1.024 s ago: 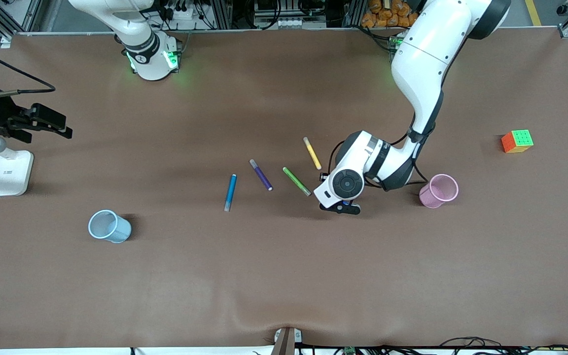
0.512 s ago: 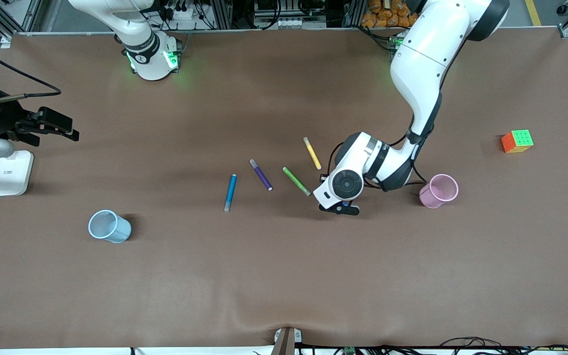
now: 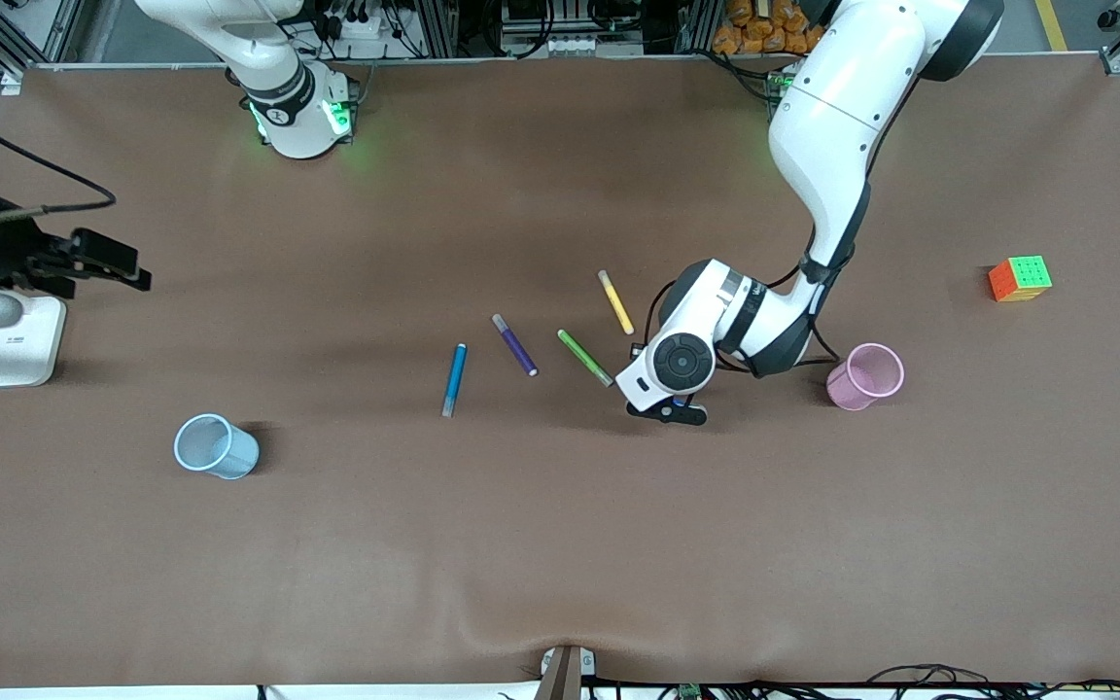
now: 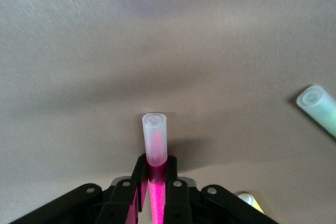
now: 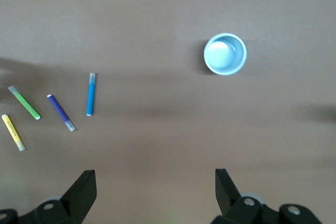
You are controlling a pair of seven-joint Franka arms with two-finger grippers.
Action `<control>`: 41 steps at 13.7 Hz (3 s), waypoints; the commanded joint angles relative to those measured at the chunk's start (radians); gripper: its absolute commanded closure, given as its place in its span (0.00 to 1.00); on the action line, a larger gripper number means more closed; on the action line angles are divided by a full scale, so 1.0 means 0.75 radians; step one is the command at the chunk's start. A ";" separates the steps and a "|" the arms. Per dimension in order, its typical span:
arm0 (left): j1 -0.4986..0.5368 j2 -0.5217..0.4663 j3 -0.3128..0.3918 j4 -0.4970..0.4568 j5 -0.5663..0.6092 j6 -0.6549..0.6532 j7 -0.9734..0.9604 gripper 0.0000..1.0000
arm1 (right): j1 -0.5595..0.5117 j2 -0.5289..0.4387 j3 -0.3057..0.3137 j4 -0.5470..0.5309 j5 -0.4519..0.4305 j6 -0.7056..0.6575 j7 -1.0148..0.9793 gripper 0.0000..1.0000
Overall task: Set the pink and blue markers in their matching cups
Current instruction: 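Carry the pink marker over the pink cup while the right gripper grasps the blue marker, then lower the pink marker into the pink cup while the right gripper lifts the blue marker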
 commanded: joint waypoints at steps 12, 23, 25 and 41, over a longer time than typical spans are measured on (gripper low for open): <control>0.464 -0.500 0.023 0.010 0.026 -0.193 0.414 1.00 | 0.408 0.447 0.004 0.018 0.094 0.346 0.338 0.00; 0.620 -0.899 0.013 -0.431 0.091 0.109 0.543 1.00 | 0.485 0.702 -0.002 -0.016 0.068 0.651 0.508 0.00; 0.648 -0.965 0.015 -0.562 0.083 0.229 0.655 1.00 | 0.502 0.729 0.000 -0.041 0.000 0.741 0.508 0.00; 0.675 -0.928 0.013 -0.978 -0.017 0.923 0.832 1.00 | 0.678 0.795 -0.004 -0.260 -0.161 1.093 0.770 0.00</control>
